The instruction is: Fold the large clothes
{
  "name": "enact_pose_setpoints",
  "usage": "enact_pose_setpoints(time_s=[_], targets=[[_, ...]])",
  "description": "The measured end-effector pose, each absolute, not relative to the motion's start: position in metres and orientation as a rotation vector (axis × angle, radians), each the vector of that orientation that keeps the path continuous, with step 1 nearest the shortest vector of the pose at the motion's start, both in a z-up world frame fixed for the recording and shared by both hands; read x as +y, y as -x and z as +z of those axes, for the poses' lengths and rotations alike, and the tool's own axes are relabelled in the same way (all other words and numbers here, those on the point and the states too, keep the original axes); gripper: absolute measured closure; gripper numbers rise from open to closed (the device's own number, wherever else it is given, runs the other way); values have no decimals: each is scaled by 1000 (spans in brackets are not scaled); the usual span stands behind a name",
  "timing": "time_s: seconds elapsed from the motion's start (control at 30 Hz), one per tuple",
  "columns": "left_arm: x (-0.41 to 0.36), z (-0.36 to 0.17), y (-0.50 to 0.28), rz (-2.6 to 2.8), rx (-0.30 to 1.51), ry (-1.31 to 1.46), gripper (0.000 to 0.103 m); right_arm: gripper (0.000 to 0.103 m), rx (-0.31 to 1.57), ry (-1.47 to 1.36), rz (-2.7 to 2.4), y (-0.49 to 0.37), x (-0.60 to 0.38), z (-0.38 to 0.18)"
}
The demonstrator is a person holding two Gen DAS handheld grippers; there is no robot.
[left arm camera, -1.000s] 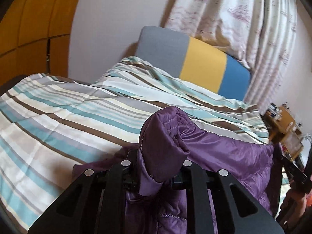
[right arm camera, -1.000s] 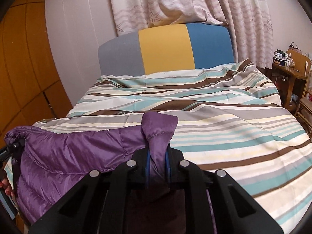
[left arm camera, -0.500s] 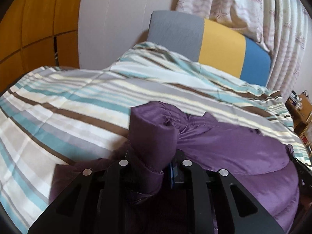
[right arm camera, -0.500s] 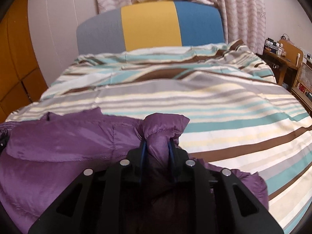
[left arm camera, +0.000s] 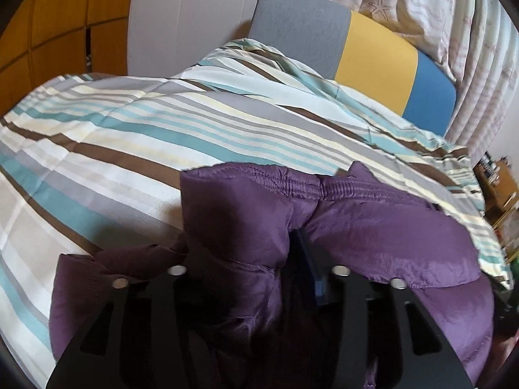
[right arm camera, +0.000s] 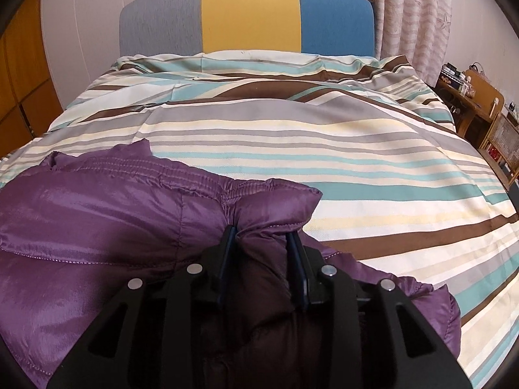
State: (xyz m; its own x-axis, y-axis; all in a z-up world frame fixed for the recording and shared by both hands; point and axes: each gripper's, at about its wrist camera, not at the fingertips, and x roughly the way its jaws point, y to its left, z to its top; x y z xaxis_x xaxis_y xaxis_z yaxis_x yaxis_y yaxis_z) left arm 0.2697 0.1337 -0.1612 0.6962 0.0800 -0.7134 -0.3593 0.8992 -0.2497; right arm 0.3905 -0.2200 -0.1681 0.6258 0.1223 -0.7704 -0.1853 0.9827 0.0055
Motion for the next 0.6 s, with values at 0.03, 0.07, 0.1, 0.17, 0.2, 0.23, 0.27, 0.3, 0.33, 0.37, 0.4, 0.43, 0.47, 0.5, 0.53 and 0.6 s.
enact_pose_setpoints(time_s=[0.03, 0.07, 0.1, 0.17, 0.2, 0.23, 0.27, 0.3, 0.33, 0.37, 0.4, 0.43, 0.47, 0.5, 0.53, 0.6], targets=[[134, -158, -267, 237, 765, 399, 35, 71, 877, 80, 175, -391, -219, -168], [131, -152, -262, 239, 769, 394, 26, 70, 877, 82, 173, -391, -219, -168], [127, -143, -255, 273, 764, 368, 22, 70, 877, 83, 172, -391, -219, -168], [114, -121, -233, 387, 678, 296, 10, 69, 871, 79, 179, -391, -219, -168], [108, -112, -223, 414, 629, 282, 10, 69, 872, 78, 178, -391, -219, -168], [99, -99, -208, 417, 559, 279, 10, 68, 872, 80, 175, -391, -219, -168], [93, -92, -200, 411, 518, 285, 10, 67, 871, 82, 173, -391, -219, -167], [79, -81, -191, 392, 458, 291, 10, 67, 869, 86, 170, -391, -218, -167], [69, -77, -190, 374, 449, 287, 10, 67, 868, 87, 170, -391, -218, -167], [62, -76, -194, 352, 466, 273, 10, 67, 868, 87, 170, -391, -218, -167], [49, -78, -206, 311, 517, 248, 10, 67, 868, 86, 171, -391, -218, -167], [39, -82, -217, 275, 556, 232, 10, 67, 867, 82, 173, -391, -218, -167], [31, -86, -229, 257, 575, 208, 10, 67, 867, 80, 173, -391, -219, -167], [24, -90, -239, 266, 583, 172, 10, 67, 867, 80, 173, -391, -219, -167], [19, -95, -248, 280, 594, 135, 10, 67, 866, 81, 172, -390, -218, -167], [14, -107, -269, 293, 641, 84, 10, 67, 867, 80, 173, -391, -219, -167]])
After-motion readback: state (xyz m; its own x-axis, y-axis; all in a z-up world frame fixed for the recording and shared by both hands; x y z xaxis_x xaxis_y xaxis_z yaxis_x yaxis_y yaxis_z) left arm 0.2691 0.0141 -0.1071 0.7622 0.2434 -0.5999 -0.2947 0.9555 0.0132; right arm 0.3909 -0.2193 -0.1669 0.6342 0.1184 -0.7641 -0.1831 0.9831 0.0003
